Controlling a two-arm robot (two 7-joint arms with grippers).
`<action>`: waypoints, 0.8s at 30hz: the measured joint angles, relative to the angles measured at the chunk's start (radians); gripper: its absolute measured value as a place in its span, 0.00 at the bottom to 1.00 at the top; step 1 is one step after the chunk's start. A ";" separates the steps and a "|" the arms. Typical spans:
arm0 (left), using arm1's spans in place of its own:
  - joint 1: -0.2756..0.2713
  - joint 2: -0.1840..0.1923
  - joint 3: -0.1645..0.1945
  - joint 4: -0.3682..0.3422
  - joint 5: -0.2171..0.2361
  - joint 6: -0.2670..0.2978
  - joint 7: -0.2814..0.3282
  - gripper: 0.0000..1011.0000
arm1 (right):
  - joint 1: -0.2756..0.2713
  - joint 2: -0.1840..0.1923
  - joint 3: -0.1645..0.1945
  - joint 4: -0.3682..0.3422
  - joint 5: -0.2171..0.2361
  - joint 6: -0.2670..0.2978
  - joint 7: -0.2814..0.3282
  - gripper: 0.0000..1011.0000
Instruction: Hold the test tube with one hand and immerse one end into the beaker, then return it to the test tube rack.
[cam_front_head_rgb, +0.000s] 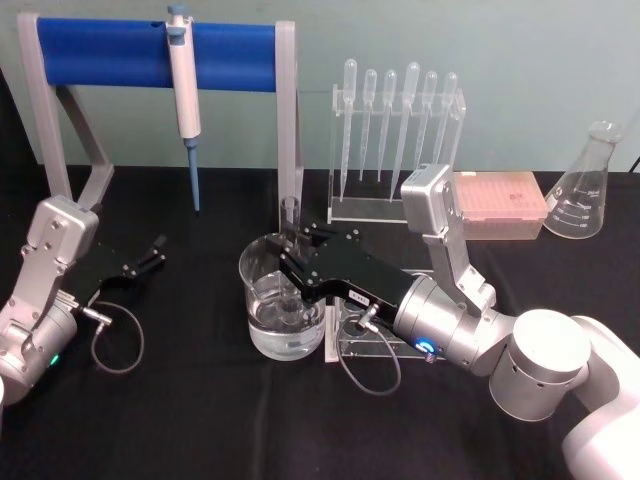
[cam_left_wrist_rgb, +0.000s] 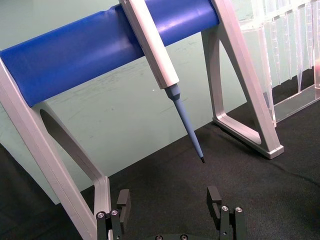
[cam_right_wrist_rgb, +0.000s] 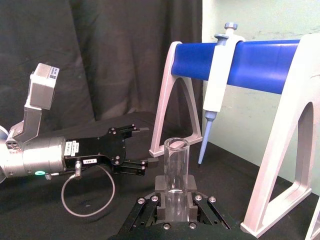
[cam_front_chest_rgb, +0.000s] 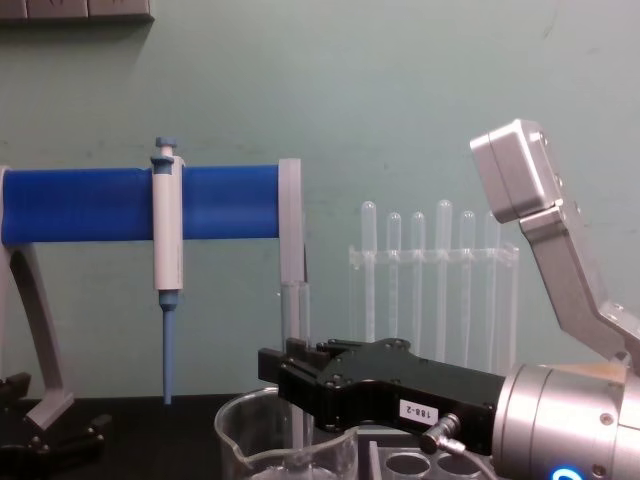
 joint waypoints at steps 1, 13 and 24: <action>0.000 0.000 0.000 0.000 0.000 0.000 0.000 0.99 | 0.000 0.000 0.000 0.000 0.000 0.000 0.000 0.22; 0.000 0.000 0.000 0.000 0.000 0.000 0.000 0.99 | 0.000 0.000 0.000 0.000 0.000 0.000 0.000 0.22; 0.000 0.000 0.000 0.000 0.000 0.000 0.000 0.99 | 0.000 0.000 0.000 0.000 0.000 0.000 0.000 0.22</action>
